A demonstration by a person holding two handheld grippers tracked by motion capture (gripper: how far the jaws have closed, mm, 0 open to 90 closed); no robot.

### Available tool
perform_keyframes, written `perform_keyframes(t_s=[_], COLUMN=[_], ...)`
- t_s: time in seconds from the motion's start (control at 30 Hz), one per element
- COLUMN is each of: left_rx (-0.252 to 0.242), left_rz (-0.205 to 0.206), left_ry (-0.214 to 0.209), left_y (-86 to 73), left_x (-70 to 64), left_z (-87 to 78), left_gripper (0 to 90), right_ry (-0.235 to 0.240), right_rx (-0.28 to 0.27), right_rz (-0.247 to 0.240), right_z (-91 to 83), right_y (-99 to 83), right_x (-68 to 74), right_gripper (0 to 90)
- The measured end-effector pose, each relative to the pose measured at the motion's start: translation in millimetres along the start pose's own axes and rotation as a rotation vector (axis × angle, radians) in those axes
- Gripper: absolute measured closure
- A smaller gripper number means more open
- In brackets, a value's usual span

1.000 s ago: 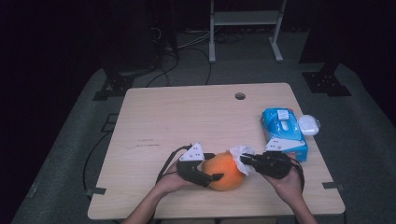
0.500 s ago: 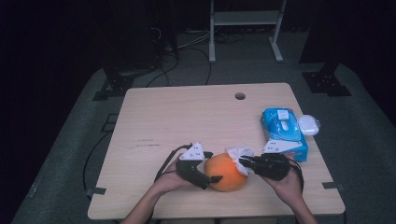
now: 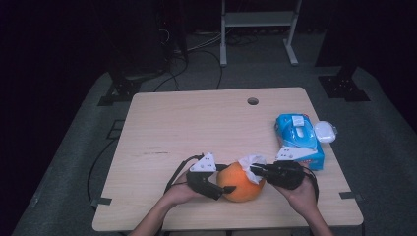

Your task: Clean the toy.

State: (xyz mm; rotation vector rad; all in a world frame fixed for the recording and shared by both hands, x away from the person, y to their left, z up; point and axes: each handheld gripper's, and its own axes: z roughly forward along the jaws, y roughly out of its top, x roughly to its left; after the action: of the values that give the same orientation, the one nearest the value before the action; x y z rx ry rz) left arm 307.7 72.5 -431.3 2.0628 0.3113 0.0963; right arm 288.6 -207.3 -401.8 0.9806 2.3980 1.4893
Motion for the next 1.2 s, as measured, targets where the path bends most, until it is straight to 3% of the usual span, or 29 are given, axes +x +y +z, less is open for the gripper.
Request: perform_keyframes(t_s=[0.1, 0.17, 0.2, 0.27, 0.37, 0.53, 0.6, 0.7, 0.77, 0.8, 0.97, 1.03, 1.2], left_rx=[0.004, 0.006, 0.006, -0.015, -0.009, -0.004, -0.023, 0.034, 0.038, 0.047, 0.032, 0.017, -0.051], left_rz=[0.01, 0.012, 0.013, -0.016, -0.058, 0.01, -0.003, -0.039, -0.06, -0.049, 0.025, 0.036, 0.002], left_ry=[0.005, 0.002, 0.001, -0.006, -0.003, -0.051, -0.069, -0.028, -0.05, -0.061, -0.036, -0.025, -0.036], left_y=[1.6, 1.6, 1.5, 1.3, 0.1, -0.6, -0.9, -2.4, -6.1, -7.2, -3.3, -2.7, 3.9], left_x=[-1.9, -1.0, -0.3, 2.6, 5.3, -1.7, -1.6, 1.8, 2.5, 1.4, -7.5, -7.4, -4.5], left_z=[0.8, 0.5, 0.1, -0.6, 2.7, 3.3, 2.7, 11.5, 17.0, 19.4, 16.2, 11.7, 2.8], left_gripper=[24.1, 23.1, 20.5, 15.6, 9.4, 17.0, 18.3, 9.2, 6.7, 7.0, 26.2, 32.3, 37.1], right_ry=[0.004, 0.05, 0.047, 0.039, 0.058, 0.037, 0.029, 0.029, 0.034, 0.034, 0.109, 0.094, 0.062], right_rx=[-0.018, -0.022, -0.005, 0.016, 0.027, 0.024, 0.019, 0.017, 0.019, 0.015, -0.016, -0.008, -0.043], right_rz=[-0.003, -0.039, -0.058, -0.075, -0.053, -0.009, 0.004, 0.017, 0.013, 0.007, -0.041, -0.065, 0.015], right_z=[-3.1, -0.5, 1.7, 4.6, 3.0, -4.8, -8.2, -9.0, -8.2, -8.1, -4.1, -1.6, -9.2], right_y=[2.7, 6.7, 7.4, 6.6, 3.6, -2.2, -3.7, -4.3, -3.1, -1.9, 7.6, 8.5, 1.6], right_x=[4.5, 12.8, 15.7, 15.6, 7.7, -9.2, -14.9, -16.5, -13.8, -11.1, 12.3, 15.4, -4.0], right_gripper=[82.0, 81.9, 81.9, 82.0, 82.0, 81.8, 81.8, 81.8, 81.7, 81.7, 81.8, 81.8, 81.9])
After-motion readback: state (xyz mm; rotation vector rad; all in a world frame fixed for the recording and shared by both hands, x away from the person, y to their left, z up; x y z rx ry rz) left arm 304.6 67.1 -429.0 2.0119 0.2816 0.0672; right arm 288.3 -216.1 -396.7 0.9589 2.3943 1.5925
